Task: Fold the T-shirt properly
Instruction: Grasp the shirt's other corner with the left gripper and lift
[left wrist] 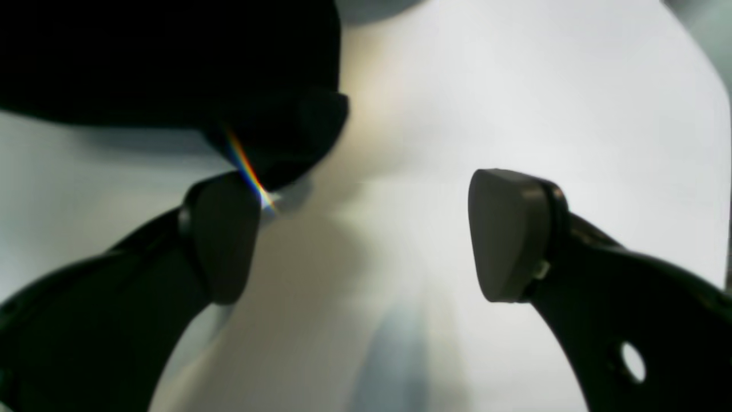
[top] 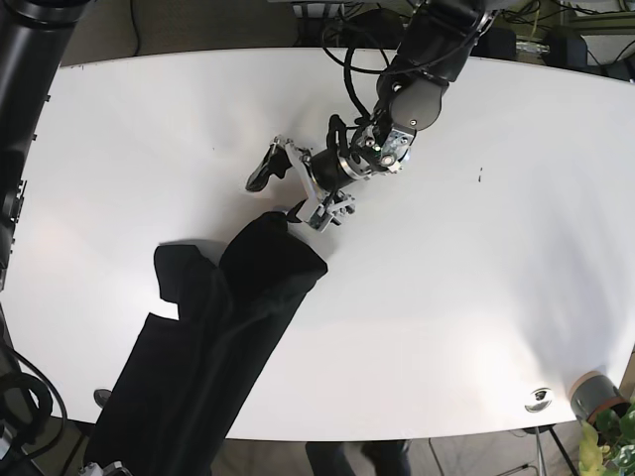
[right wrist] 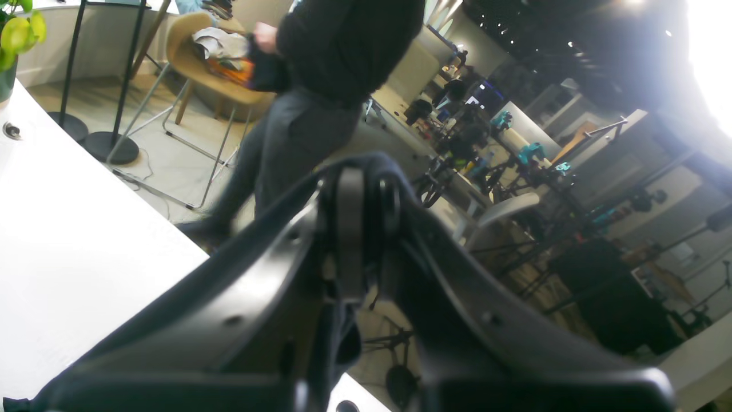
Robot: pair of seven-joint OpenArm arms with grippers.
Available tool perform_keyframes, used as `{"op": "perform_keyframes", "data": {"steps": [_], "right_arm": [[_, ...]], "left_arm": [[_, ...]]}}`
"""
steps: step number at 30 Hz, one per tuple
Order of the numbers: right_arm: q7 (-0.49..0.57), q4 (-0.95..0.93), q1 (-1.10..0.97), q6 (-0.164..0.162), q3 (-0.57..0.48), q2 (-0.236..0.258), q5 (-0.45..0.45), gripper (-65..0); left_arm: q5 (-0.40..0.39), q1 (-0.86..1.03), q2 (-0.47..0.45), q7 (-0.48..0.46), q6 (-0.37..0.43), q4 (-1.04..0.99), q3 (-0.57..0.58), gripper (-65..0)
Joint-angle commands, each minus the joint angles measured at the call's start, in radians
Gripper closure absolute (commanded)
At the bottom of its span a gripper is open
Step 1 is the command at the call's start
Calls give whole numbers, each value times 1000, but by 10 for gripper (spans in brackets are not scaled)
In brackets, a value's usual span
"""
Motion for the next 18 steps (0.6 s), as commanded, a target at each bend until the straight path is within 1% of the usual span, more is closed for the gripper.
{"op": "perform_keyframes", "data": {"steps": [1,13,15,18], "right_arm": [[34,5,39,-12,12,-1,-5,-21],[34,5,36,-12,12,-4,-5,-21],[34,5,36,-12,12,-4,-5,-21],[34,5,36,-12,12,-4,-5,-21]], "left_arm": [[7,-29,18,19,38,-33,2,-540],[7,-115,93,18,114,-194,0,-537],[7,-123,95,18,133,-217,0,-535],[7,-143,109,18,189,-252,0,-533]]}}
